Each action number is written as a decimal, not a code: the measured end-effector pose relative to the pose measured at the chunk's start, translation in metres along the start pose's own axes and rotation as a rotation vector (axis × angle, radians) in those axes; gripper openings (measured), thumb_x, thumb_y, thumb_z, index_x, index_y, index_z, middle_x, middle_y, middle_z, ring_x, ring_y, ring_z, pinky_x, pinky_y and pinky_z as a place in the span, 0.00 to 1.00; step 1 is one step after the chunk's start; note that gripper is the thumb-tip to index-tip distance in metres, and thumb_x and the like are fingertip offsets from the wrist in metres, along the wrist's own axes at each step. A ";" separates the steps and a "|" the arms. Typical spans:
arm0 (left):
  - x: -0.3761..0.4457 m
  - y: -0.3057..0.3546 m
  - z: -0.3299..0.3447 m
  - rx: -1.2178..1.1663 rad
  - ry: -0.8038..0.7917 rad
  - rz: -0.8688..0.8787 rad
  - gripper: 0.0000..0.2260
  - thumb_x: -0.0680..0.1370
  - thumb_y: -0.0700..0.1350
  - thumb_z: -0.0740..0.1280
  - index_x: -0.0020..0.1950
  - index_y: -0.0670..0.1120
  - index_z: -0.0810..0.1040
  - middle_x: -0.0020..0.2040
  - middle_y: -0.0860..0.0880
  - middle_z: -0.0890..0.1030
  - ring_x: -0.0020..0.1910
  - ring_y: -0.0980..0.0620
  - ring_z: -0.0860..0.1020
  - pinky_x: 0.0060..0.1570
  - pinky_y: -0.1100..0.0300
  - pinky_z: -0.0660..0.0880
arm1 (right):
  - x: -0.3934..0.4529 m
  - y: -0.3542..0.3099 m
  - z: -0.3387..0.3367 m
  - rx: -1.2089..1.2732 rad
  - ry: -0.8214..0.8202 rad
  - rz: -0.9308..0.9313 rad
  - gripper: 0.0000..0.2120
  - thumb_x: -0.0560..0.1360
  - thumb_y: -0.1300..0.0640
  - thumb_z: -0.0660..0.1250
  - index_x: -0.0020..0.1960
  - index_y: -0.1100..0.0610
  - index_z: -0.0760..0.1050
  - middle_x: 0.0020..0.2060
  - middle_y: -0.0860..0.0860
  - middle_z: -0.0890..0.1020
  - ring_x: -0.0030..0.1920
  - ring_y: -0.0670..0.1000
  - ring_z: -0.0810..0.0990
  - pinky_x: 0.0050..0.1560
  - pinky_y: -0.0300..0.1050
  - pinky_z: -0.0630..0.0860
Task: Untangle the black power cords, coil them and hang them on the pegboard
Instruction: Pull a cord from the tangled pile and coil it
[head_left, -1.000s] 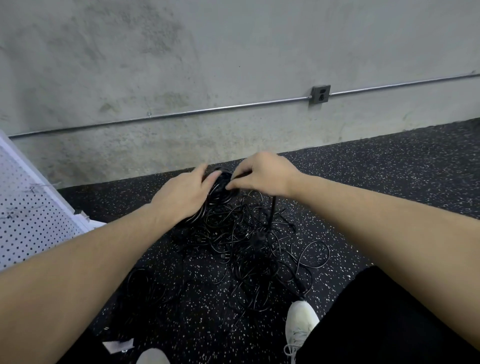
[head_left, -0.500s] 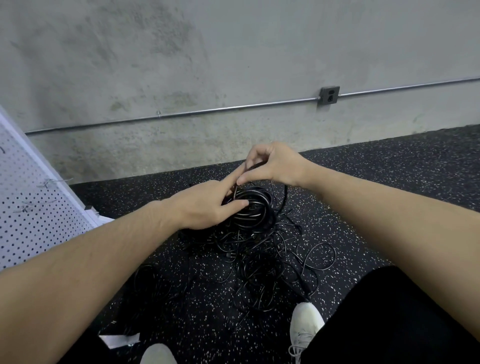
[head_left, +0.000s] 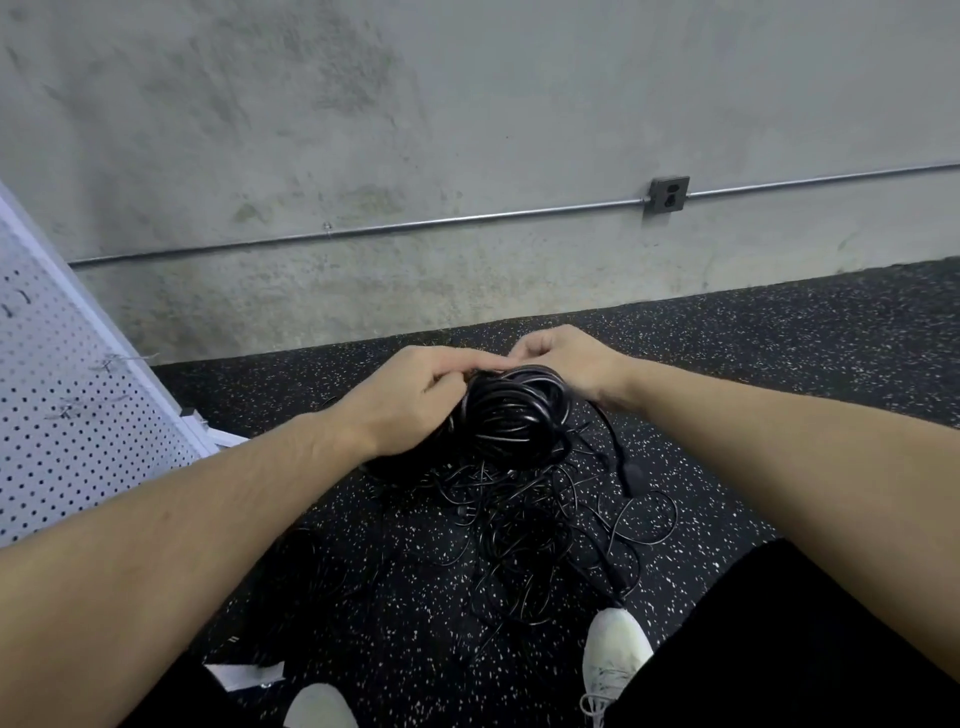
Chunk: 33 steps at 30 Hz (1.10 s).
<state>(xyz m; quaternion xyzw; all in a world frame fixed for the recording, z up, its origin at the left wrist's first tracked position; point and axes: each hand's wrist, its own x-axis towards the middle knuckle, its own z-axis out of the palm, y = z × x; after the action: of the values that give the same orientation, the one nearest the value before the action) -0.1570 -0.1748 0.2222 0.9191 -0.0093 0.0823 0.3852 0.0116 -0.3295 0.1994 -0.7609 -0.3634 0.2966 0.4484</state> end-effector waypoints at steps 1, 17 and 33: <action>-0.001 -0.001 0.001 -0.031 0.014 -0.017 0.18 0.75 0.58 0.59 0.60 0.69 0.81 0.55 0.55 0.86 0.51 0.50 0.85 0.51 0.47 0.81 | 0.002 -0.001 0.003 -0.026 0.020 -0.016 0.07 0.76 0.58 0.74 0.39 0.54 0.81 0.35 0.53 0.82 0.38 0.52 0.78 0.43 0.47 0.75; 0.000 -0.032 -0.020 0.076 0.457 -0.389 0.24 0.83 0.63 0.58 0.40 0.45 0.70 0.37 0.49 0.75 0.38 0.49 0.73 0.40 0.52 0.67 | -0.011 -0.009 0.021 -0.471 -0.206 -0.083 0.14 0.84 0.45 0.59 0.51 0.52 0.78 0.34 0.47 0.76 0.30 0.44 0.71 0.34 0.34 0.68; 0.008 -0.019 -0.004 0.665 0.132 -0.339 0.28 0.85 0.62 0.44 0.69 0.53 0.78 0.49 0.45 0.83 0.54 0.41 0.81 0.53 0.50 0.76 | -0.006 -0.056 0.016 -0.731 0.004 -0.260 0.09 0.76 0.44 0.73 0.53 0.47 0.83 0.41 0.40 0.82 0.41 0.38 0.78 0.38 0.34 0.70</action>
<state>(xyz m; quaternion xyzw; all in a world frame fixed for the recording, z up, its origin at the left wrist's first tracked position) -0.1486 -0.1582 0.2127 0.9752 0.1947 0.0749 0.0736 -0.0203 -0.3077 0.2439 -0.8186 -0.5377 0.0868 0.1821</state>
